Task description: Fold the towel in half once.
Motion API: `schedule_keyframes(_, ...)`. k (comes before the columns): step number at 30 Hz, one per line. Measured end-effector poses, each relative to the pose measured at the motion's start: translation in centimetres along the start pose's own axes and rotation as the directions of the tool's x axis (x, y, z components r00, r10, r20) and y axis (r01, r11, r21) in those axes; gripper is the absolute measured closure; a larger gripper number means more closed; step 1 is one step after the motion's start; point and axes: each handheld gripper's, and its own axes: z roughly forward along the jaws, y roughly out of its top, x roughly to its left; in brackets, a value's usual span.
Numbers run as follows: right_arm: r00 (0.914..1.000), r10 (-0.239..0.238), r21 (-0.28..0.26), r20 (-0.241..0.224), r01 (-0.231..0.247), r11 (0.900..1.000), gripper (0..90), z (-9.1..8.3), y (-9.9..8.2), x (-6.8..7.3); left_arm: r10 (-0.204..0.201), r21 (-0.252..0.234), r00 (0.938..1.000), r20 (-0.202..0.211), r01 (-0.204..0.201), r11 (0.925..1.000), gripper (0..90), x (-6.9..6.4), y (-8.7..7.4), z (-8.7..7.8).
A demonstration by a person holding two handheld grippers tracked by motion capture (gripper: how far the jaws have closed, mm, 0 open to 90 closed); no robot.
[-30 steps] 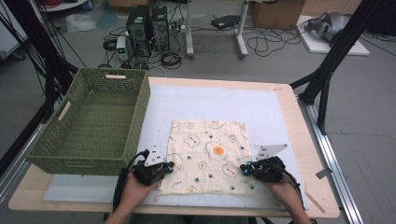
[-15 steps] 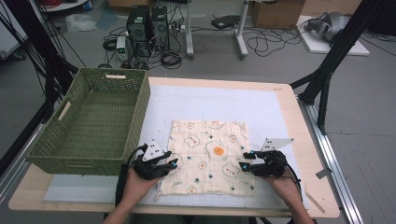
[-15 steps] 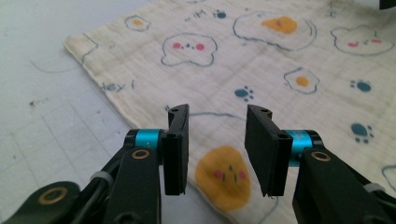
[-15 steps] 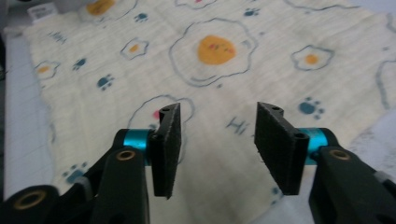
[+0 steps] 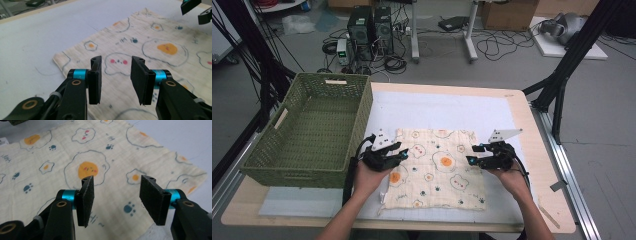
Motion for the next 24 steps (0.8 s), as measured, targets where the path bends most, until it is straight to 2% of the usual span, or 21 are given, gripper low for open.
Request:
schedule_keyframes(2, 1.0000, 0.000, -0.008, 0.010, 0.001, 1.0000, 44.9, 0.0, 0.7, -0.6, -0.014, -0.006, 0.9998, -0.017, 0.014, 0.9999, 62.8, 0.5, 0.6, 0.6)
schedule_keyframes(4, 0.9998, 0.015, -0.006, 0.015, -0.015, 0.9999, 44.9, 0.1, 1.2, -1.3, -0.010, 0.000, 0.9994, -0.032, 0.010, 1.0000, 62.8, 0.9, 0.9, 1.2)
schedule_keyframes(6, 0.9994, 0.022, -0.008, 0.025, -0.022, 0.9997, 45.0, 0.2, 1.4, -1.9, -0.033, -0.007, 0.9981, -0.051, 0.033, 0.9994, 63.4, 1.4, 0.6, 1.9)
schedule_keyframes(9, 0.9976, 0.050, -0.018, 0.047, -0.049, 0.9986, 45.6, 0.5, 1.2, -3.1, -0.081, 0.042, 0.9933, -0.083, 0.084, 0.9956, 63.4, 2.5, -0.2, 3.0)
schedule_keyframes(10, 0.9967, 0.063, -0.011, 0.051, -0.062, 0.9980, 45.5, 0.6, 1.0, -3.4, -0.087, 0.050, 0.9921, -0.091, 0.092, 0.9945, 63.4, 2.7, -0.3, 3.2)
schedule_keyframes(11, 0.9964, 0.069, -0.010, 0.050, -0.069, 0.9976, 45.5, 0.8, 0.9, -3.6, -0.077, 0.060, 0.9912, -0.108, 0.084, 0.9947, 63.4, 2.8, -0.4, 3.4)
schedule_keyframes(12, 0.9955, 0.076, -0.005, 0.056, -0.075, 0.9971, 45.6, 0.9, 0.8, -3.9, -0.067, 0.070, 0.9897, -0.126, 0.076, 0.9946, 63.7, 3.0, -0.5, 3.5)
schedule_keyframes(13, 0.9950, 0.081, -0.005, 0.058, -0.081, 0.9967, 45.6, 1.1, 0.6, -4.1, -0.081, 0.067, 0.9871, -0.138, 0.091, 0.9937, 64.2, 3.1, -0.6, 3.6)
schedule_keyframes(16, 0.9918, 0.101, 0.007, 0.077, -0.102, 0.9947, 46.3, 1.7, 0.4, -4.5, -0.080, 0.105, 0.9767, -0.199, 0.103, 0.9891, 63.6, 3.4, -0.9, 4.0)
schedule_keyframes(21, 0.9853, 0.116, 0.060, 0.125, -0.125, 0.9904, 48.7, 2.8, 0.0, -4.8, -0.061, 0.182, 0.9748, -0.215, 0.101, 0.9781, 62.5, 3.7, -1.5, 4.6)
schedule_keyframes(24, 0.9819, 0.131, 0.060, 0.137, -0.140, 0.9883, 52.7, 3.1, -0.2, -5.1, -0.075, 0.178, 0.9748, -0.210, 0.113, 0.9775, 65.5, 3.8, -1.6, 4.8)
